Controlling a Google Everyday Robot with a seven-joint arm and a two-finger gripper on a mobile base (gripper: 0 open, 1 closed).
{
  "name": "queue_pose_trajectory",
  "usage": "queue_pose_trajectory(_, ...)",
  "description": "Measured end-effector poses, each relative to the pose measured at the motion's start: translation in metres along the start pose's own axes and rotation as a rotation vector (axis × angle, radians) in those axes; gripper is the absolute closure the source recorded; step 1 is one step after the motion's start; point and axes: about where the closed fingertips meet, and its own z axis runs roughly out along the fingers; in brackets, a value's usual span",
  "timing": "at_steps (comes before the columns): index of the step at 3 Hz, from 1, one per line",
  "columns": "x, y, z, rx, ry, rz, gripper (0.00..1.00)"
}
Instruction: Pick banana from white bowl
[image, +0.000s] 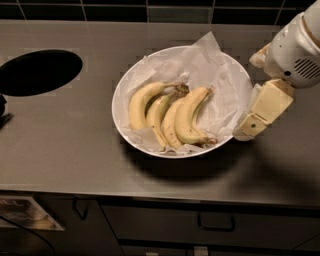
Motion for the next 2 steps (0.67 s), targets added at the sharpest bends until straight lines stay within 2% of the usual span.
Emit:
queue_pose_trajectory(1,-0.0092,0.0065,-0.0026,-0.016,-0.032,-0.001,0.0)
queue_pose_trajectory(2,-0.008,0.0058,-0.0031,-0.011,-0.026,-0.002,0.0)
